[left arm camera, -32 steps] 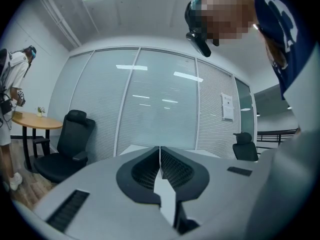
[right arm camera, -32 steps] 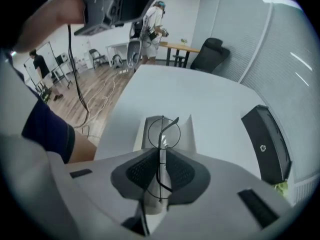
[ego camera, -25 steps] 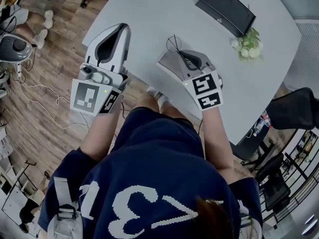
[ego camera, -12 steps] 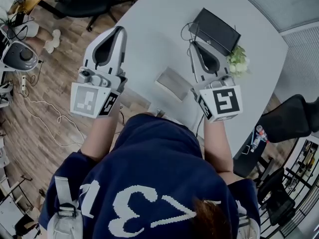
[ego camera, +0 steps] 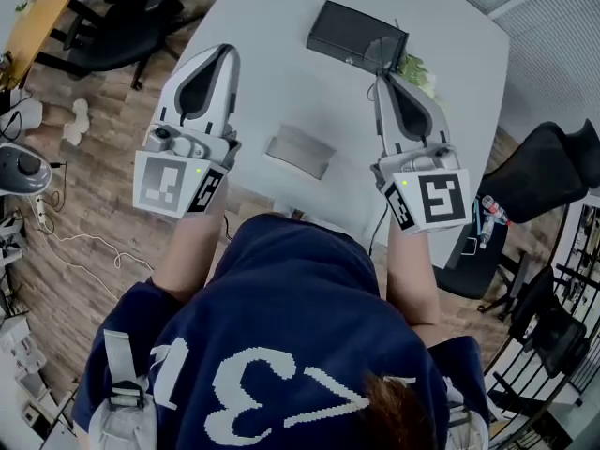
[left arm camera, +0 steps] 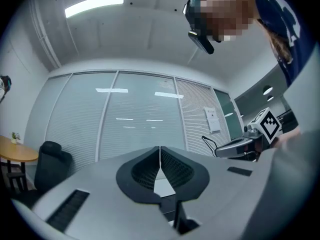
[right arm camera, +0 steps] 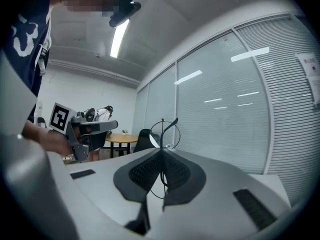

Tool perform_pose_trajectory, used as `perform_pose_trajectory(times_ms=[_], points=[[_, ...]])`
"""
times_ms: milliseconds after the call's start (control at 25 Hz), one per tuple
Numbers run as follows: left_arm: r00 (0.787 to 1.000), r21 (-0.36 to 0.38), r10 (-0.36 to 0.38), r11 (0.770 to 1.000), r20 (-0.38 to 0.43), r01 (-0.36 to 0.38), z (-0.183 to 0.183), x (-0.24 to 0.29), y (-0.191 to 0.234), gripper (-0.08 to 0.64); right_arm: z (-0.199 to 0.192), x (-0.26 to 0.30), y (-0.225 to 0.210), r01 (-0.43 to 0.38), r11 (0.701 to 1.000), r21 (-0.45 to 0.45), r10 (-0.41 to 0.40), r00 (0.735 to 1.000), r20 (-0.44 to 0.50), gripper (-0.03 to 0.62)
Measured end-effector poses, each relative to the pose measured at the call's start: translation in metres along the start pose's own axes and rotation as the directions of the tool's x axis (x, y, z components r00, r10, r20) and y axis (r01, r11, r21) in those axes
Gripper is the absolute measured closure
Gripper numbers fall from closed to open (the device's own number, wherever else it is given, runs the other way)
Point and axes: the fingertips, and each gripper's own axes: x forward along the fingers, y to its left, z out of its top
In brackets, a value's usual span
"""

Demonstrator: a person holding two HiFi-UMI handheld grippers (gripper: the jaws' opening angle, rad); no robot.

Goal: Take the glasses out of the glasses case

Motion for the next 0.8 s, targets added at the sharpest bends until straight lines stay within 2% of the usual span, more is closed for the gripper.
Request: perform_pose_trajectory(times_ms=[80,200,400,600,800], points=[[0.998,-0.017,-0.059,0.998,0.007,0.059,-0.003,0.016,-0.017,0.54,-0.002,-0.021,-0.018,0.071,0.997,0.003,-0.071,0.997,-0.01,0.568],[0.992,-0.034,-0.125,0.991,0.029,0.126,0.004,0.02,-0.032,0.54,0.005,-0.048,-0.023,0.158,0.987,-0.003,-0.158,0.987,-0.016,0.568],[0.979,-0.058,-0.2,0.978,0.036,0.202,0.003,0.028,-0.055,0.54,0.002,-0.077,-0.03,0.244,0.97,-0.01,-0.244,0.968,-0.054,0.568],[0.968,-0.085,-0.25,0.965,-0.016,0.248,-0.03,0.045,-0.086,0.54,-0.066,-0.091,-0.055,0.291,0.957,0.012,-0.282,0.937,-0.205,0.566],[0.956,-0.12,-0.281,0.955,-0.081,0.27,-0.063,0.039,-0.106,0.54,-0.166,-0.107,-0.055,0.319,0.946,0.053,-0.27,0.869,-0.415,0.568]])
